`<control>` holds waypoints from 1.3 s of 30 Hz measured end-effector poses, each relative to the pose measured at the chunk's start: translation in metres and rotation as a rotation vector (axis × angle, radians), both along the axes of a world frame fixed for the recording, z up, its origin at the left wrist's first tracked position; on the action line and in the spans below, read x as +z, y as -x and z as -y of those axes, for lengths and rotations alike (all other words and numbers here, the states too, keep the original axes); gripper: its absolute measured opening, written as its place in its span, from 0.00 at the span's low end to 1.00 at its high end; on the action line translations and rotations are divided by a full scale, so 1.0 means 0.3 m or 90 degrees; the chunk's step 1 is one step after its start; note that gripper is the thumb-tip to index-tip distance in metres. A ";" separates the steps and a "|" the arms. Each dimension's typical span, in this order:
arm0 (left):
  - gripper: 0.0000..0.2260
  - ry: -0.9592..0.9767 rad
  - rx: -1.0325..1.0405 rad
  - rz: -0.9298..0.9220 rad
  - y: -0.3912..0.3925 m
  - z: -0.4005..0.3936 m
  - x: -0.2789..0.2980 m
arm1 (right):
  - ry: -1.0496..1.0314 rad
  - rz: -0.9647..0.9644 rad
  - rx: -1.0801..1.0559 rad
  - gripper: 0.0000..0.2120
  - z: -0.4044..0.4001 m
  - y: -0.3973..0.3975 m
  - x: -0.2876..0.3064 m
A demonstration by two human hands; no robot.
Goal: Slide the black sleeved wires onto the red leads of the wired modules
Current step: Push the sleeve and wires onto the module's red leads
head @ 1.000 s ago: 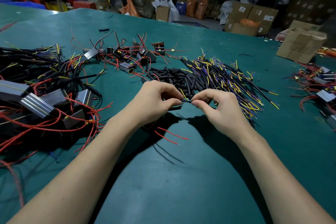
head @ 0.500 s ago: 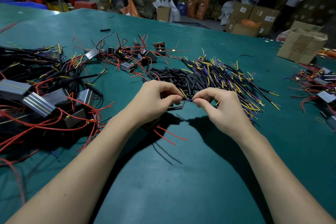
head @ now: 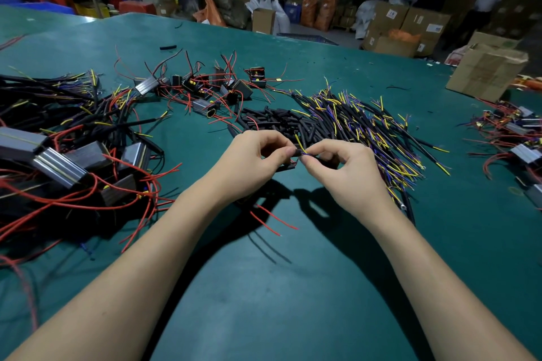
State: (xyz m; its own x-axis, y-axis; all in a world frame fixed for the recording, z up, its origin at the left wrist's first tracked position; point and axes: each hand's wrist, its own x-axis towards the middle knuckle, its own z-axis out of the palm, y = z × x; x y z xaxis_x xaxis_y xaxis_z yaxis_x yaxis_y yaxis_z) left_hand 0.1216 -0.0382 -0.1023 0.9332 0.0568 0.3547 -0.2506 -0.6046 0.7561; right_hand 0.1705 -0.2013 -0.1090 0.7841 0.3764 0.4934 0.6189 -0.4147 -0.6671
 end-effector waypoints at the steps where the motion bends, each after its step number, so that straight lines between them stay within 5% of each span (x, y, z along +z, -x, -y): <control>1: 0.04 -0.007 0.002 0.010 0.001 0.001 0.001 | 0.024 0.000 -0.014 0.12 0.000 -0.001 0.000; 13: 0.02 -0.084 -0.027 0.066 -0.003 -0.010 -0.009 | 0.252 0.091 -0.042 0.05 0.012 0.004 0.007; 35: 0.01 0.028 0.041 0.088 -0.009 0.019 -0.034 | 0.080 -0.015 0.037 0.06 0.039 -0.021 0.016; 39: 0.11 -0.023 0.022 0.014 -0.002 -0.002 0.002 | 0.040 -0.028 0.027 0.08 0.049 -0.037 0.018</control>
State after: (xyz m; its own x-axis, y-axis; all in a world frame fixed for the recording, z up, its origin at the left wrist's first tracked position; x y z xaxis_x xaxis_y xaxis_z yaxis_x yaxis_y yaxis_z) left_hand 0.1221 -0.0377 -0.1016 0.9231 0.0758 0.3770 -0.2446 -0.6407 0.7278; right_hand 0.1815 -0.2161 -0.1037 0.7870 0.4388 0.4337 0.6077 -0.4303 -0.6675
